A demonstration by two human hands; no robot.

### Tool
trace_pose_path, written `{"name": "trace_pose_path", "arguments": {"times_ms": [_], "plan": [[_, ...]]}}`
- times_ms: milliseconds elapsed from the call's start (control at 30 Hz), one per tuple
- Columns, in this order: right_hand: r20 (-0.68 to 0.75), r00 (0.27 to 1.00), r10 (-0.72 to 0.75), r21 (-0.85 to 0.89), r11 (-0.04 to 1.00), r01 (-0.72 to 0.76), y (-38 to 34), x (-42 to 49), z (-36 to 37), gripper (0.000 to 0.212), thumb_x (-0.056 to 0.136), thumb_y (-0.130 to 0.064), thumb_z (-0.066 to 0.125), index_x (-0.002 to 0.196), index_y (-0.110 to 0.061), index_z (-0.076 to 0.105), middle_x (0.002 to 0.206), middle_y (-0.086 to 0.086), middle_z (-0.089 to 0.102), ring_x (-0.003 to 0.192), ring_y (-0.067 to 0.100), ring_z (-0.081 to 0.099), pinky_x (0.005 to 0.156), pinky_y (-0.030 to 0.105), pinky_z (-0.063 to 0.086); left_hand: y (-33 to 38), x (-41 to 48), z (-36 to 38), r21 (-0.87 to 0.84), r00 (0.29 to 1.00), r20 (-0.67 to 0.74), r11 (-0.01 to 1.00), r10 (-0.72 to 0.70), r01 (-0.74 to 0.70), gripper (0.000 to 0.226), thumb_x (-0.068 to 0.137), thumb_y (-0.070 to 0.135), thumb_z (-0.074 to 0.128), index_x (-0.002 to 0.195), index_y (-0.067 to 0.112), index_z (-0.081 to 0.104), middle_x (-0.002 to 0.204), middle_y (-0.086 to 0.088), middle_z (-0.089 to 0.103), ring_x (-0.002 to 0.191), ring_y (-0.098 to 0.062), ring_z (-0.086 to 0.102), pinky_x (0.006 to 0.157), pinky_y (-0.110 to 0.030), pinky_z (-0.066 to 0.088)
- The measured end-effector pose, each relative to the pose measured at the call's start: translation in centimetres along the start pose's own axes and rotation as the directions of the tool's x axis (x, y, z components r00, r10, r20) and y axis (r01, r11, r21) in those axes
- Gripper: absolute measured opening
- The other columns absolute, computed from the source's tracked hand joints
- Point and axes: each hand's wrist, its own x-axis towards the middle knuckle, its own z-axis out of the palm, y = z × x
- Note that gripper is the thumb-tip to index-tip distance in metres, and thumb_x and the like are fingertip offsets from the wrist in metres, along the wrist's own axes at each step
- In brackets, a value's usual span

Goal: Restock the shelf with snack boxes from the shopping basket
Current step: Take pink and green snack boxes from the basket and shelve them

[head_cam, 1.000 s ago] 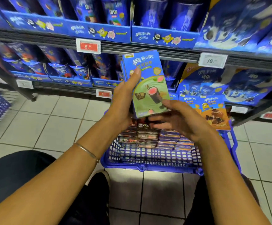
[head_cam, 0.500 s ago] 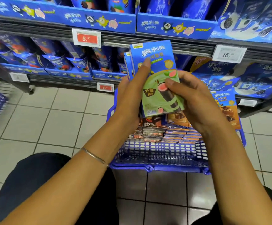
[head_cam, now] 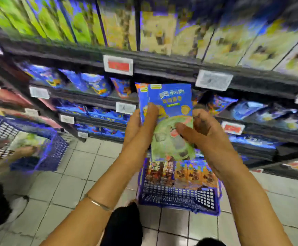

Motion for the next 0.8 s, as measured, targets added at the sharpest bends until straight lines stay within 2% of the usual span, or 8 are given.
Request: {"name": "trace_pose_path", "arguments": {"times_ms": [133, 200, 267, 367, 467, 633, 700, 800], "plan": [[0.033, 0.997, -0.076, -0.113, 0.990, 0.079, -15.3, -0.4, 1.7, 0.022, 0.086, -0.014, 0.077, 0.103, -0.016, 0.063, 0.106, 0.017, 0.072, 0.091, 0.027, 0.068, 0.081, 0.046, 0.055, 14.2, -3.2, 2.8, 0.009, 0.998, -0.037, 0.999, 0.045, -0.045, 0.090, 0.068, 0.088, 0.058, 0.127, 0.021, 0.071, 0.120, -0.008, 0.078, 0.113, -0.032, 0.074, 0.100, -0.058, 0.057], [0.042, 0.992, -0.122, -0.134, 0.983, 0.127, -21.0, -0.7, 2.5, 0.022, 0.088, -0.015, 0.077, 0.105, -0.017, 0.064, 0.102, 0.003, 0.075, 0.091, 0.014, 0.070, 0.078, 0.033, 0.057, 19.8, -4.3, 3.8, 0.037, 0.994, -0.066, 0.996, 0.084, -0.082, 0.094, 0.068, 0.093, 0.053, 0.126, 0.020, 0.071, 0.121, -0.010, 0.078, 0.115, -0.035, 0.072, 0.103, -0.062, 0.054], [0.027, 0.987, -0.160, -0.150, 0.975, 0.163, -25.4, -1.3, 3.4, 0.026, 0.086, -0.024, 0.080, 0.107, -0.021, 0.064, 0.103, -0.004, 0.075, 0.095, 0.013, 0.070, 0.083, 0.037, 0.055, 24.1, -4.9, 4.4, 0.066, 0.990, -0.067, 0.990, 0.125, -0.121, 0.096, 0.067, 0.100, 0.048, 0.120, 0.023, 0.072, 0.114, -0.002, 0.080, 0.110, -0.029, 0.074, 0.103, -0.062, 0.054], [-0.001, 0.970, -0.243, -0.137, 0.961, 0.240, -29.5, -1.6, 4.5, 0.027, 0.085, -0.027, 0.080, 0.105, -0.021, 0.064, 0.105, 0.000, 0.075, 0.101, 0.022, 0.070, 0.086, 0.039, 0.054, 28.7, -5.2, 5.2, 0.090, 0.973, 0.006, 0.969, 0.230, -0.229, 0.085, 0.077, 0.095, 0.038, 0.113, 0.027, 0.073, 0.110, 0.003, 0.081, 0.107, -0.028, 0.076, 0.101, -0.064, 0.055], [-0.050, 0.956, -0.289, -0.120, 0.952, 0.281, -31.6, -1.2, 5.2, 0.029, 0.086, -0.021, 0.079, 0.108, -0.012, 0.062, 0.110, 0.012, 0.073, 0.105, 0.033, 0.069, 0.087, 0.043, 0.052, 31.5, -4.6, 5.6, 0.029, 0.967, 0.041, 0.967, 0.253, -0.254, 0.091, 0.078, 0.095, 0.040, 0.132, 0.027, 0.067, 0.131, -0.003, 0.073, 0.121, -0.030, 0.070, 0.107, -0.058, 0.052], [-0.060, 0.939, -0.338, -0.126, 0.936, 0.329, -34.7, -0.1, 5.5, 0.024, 0.085, -0.021, 0.080, 0.104, -0.017, 0.065, 0.107, 0.007, 0.076, 0.094, 0.019, 0.072, 0.072, 0.028, 0.054, 34.6, -3.3, 5.9, -0.133, 0.945, 0.094, 0.945, 0.312, -0.299, 0.053, 0.111, 0.038, 0.043, 0.145, -0.002, 0.051, 0.138, -0.026, 0.065, 0.130, -0.046, 0.061, 0.111, -0.065, 0.046], [-0.055, 0.926, -0.375, -0.143, 0.920, 0.364, -36.1, 0.3, 5.5, 0.023, 0.086, -0.022, 0.079, 0.103, -0.016, 0.065, 0.102, 0.001, 0.077, 0.089, 0.010, 0.072, 0.067, 0.019, 0.052, 36.0, -2.6, 6.1, -0.114, 0.921, 0.077, 0.921, 0.382, -0.373, 0.042, 0.111, 0.029, 0.047, 0.134, -0.006, 0.055, 0.126, -0.024, 0.070, 0.119, -0.043, 0.066, 0.107, -0.062, 0.049], [-0.057, 0.891, -0.450, -0.177, 0.883, 0.434, -38.4, 1.0, 5.1, 0.022, 0.086, -0.018, 0.079, 0.104, -0.013, 0.066, 0.087, -0.010, 0.077, 0.076, -0.001, 0.070, 0.059, 0.010, 0.048, 38.3, -2.1, 6.4, -0.075, 0.874, 0.058, 0.875, 0.482, -0.478, 0.014, 0.109, 0.020, 0.054, 0.099, 0.013, 0.061, 0.090, -0.005, 0.075, 0.084, -0.021, 0.071, 0.078, -0.042, 0.059]]}}
